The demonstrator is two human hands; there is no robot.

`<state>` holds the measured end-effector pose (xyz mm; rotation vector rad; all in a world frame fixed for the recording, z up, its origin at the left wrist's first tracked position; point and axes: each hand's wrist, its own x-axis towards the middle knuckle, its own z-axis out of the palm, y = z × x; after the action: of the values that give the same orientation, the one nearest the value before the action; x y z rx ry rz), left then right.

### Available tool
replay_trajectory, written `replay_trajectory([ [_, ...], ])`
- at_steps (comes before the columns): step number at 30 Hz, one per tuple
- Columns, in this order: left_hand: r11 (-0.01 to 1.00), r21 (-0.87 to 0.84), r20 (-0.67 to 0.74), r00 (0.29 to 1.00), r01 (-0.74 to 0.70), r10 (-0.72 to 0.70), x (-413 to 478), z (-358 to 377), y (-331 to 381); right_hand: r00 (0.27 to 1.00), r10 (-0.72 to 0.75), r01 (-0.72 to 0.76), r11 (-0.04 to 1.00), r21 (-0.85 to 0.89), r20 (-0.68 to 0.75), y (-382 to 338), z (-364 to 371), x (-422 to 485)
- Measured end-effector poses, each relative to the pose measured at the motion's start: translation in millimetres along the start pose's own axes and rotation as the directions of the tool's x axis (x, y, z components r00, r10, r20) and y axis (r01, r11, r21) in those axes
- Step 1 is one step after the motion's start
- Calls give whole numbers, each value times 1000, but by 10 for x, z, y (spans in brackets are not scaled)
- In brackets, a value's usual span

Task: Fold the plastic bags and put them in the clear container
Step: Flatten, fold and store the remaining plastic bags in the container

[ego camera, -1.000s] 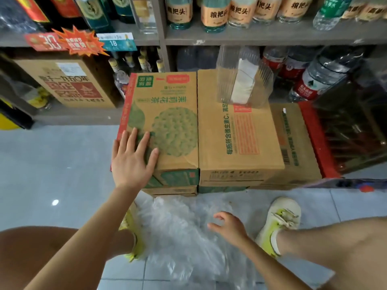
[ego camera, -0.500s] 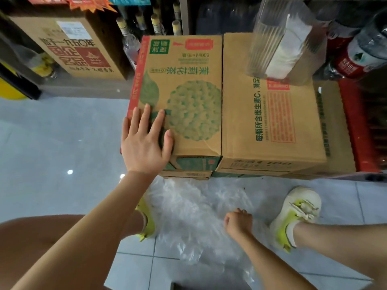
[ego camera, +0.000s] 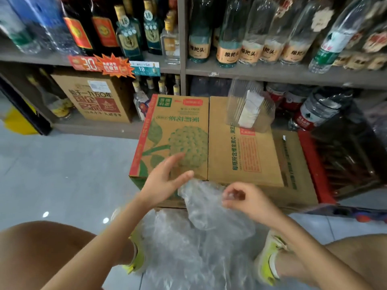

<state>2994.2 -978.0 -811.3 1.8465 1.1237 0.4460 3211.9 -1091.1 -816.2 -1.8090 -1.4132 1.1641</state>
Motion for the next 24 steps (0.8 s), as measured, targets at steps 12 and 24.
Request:
replay_trajectory([
  [12, 886, -464, -12, 1000, -29, 26, -181, -155, 301, 975, 21, -22, 1000, -3, -222, -266, -510, -179],
  [24, 903, -392, -40, 984, -174, 172, -147, -491, 618, 995, 96, -96, 984, 150, 4, -852, -449, 167],
])
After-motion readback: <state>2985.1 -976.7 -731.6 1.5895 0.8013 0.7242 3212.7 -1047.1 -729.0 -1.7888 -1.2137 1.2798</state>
